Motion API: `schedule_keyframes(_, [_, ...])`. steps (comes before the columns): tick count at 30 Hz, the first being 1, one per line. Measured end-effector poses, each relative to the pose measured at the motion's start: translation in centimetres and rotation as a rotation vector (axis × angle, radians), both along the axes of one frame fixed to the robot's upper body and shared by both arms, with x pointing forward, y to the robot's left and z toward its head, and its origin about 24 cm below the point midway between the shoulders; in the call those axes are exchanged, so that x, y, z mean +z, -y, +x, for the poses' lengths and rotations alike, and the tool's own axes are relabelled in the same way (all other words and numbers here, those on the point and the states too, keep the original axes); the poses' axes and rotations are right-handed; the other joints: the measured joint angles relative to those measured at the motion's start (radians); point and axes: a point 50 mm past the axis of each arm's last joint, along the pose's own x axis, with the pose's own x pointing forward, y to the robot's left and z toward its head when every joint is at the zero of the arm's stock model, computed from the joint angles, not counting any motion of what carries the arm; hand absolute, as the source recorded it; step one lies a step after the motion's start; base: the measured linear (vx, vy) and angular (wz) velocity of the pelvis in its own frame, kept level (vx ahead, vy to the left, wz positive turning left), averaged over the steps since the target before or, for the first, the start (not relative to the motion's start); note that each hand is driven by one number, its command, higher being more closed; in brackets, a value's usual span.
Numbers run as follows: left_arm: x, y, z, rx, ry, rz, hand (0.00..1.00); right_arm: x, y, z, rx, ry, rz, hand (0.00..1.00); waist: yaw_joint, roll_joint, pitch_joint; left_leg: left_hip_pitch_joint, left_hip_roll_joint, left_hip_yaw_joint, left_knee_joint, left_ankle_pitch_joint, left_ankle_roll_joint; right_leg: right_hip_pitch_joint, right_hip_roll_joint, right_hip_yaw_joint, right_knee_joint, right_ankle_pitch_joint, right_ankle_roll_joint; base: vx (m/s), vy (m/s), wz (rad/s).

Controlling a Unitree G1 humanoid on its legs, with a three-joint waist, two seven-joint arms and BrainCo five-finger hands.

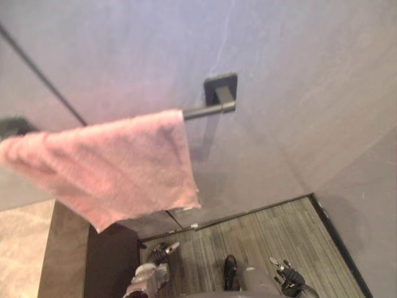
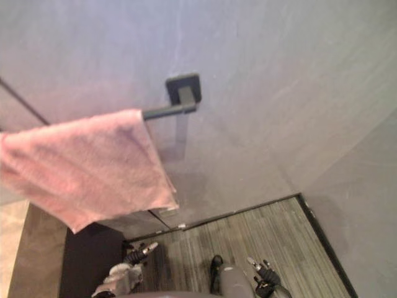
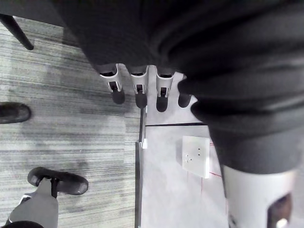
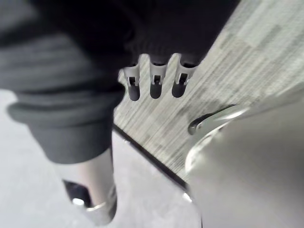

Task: Organize washtable

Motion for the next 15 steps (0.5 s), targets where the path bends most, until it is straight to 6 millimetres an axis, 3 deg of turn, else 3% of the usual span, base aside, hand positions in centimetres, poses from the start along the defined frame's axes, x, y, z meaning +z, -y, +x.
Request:
schedule_keyframes(3, [-0.5,0.8,-1.3,-0.005,-0.034,-0.013,0.00,2.6,-0.9,3.3,0.170,0.175,-0.066,0.00,0.014,-0.004,-0.001,-0.022,0.005,-0.017,-0.044,0.018,-0.012,0.088,0.008,-0.008,-0.075,0.004,0.005,0.13,-0.074,0.11])
schedule_keyframes(5, [-0.7,1.2,-2.0,0.000,-0.047,-0.026,0.00,5.0,-1.0,5.3,0.235,0.318,-0.113,0.00,0.024,0.007,-0.023,-0.087,0.007,-0.022,-0.059,0.103,-0.001,0.116,0.022,-0.014,-0.141,0.028,0.019,0.05,0.009,0.08])
schedule_keyframes(7, [-0.9,0.9,-3.0,0.007,-0.068,-0.019,0.00,7.6,-1.3,6.9,0.253,0.461,-0.137,0.00,0.026,0.001,-0.046,-0.111,0.003,-0.030,-0.081,0.137,-0.005,0.143,0.028,-0.028,-0.207,0.049,0.039,0.07,0.053,0.23])
schedule_keyframes(11, [-1.1,-0.3,-4.0,0.034,-0.089,0.007,0.00,10.4,-2.2,7.9,0.303,0.624,-0.158,0.00,0.029,-0.031,-0.072,-0.103,-0.009,-0.039,-0.144,0.153,0.008,0.169,0.028,-0.029,-0.284,0.088,0.060,0.06,0.099,0.11])
schedule_keyframes(15, [-1.1,-0.9,-4.5,0.021,-0.106,0.030,0.00,10.0,-3.0,7.5,0.309,0.614,-0.131,0.00,0.031,-0.043,-0.082,-0.078,-0.024,-0.041,-0.157,0.153,0.009,0.217,0.023,-0.028,-0.345,0.115,0.073,0.06,0.100,0.03])
